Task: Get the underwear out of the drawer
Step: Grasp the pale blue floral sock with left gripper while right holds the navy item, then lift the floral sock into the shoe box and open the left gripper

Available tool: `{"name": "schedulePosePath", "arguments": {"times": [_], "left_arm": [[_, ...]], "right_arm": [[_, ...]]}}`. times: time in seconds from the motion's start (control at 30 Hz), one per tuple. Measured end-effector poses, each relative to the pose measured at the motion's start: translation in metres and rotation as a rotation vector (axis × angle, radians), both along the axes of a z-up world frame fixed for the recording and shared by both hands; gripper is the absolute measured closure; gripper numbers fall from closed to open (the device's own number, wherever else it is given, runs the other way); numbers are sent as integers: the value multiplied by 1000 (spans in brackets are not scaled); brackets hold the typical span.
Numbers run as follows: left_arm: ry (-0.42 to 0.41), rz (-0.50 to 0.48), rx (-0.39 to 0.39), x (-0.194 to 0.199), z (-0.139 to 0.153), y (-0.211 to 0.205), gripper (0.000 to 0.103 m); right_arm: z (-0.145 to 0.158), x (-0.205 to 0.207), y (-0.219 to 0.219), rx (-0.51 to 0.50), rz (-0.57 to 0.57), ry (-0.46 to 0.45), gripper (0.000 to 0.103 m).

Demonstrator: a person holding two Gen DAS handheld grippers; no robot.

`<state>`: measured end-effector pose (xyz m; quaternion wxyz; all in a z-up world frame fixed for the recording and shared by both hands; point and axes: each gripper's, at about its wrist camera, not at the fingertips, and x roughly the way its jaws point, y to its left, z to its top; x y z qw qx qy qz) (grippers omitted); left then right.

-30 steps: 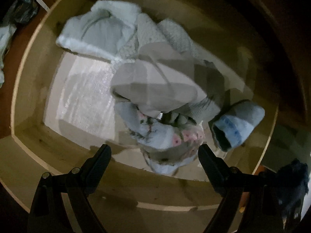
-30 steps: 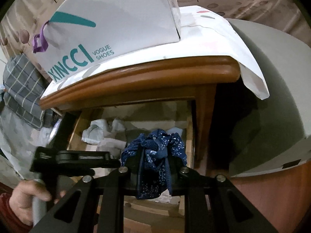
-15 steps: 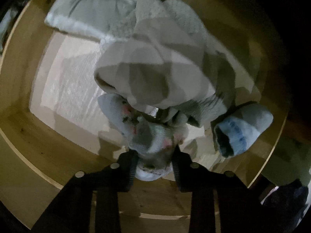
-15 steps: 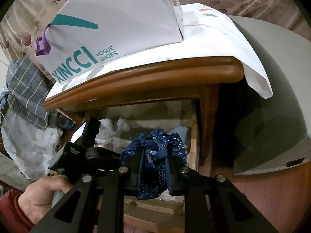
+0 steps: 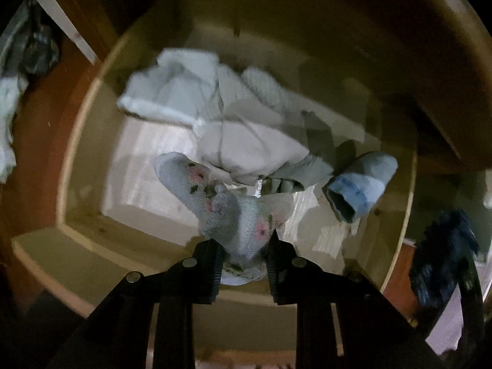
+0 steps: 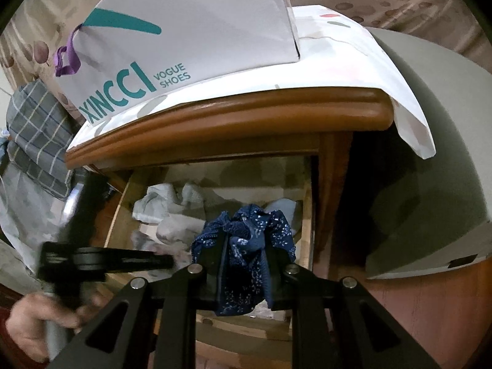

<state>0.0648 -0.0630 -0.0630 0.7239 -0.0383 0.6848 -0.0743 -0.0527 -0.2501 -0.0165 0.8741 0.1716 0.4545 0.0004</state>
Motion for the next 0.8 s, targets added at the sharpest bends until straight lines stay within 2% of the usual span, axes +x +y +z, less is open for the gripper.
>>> {"name": "schedulePosePath", "arguments": {"times": [0.23,0.27,0.43,0.63,0.8], "left_arm": [[-140,-94,47,-19,48,14,82],[-159,-107,55,-20,44,25,82],[-258,-157,78,-26,71,27,82],[-378,-223,76,-38,125,34,82],[-508,-240,66,-40,190,44,81]], "right_arm": [[-4,3,5,-16,5,16,84],[-5,4,6,-20,7,18,85],[-7,6,9,-35,13,30,84],[-8,5,8,-37,14,32,85],[-9,6,9,-39,16,34,85]]}}
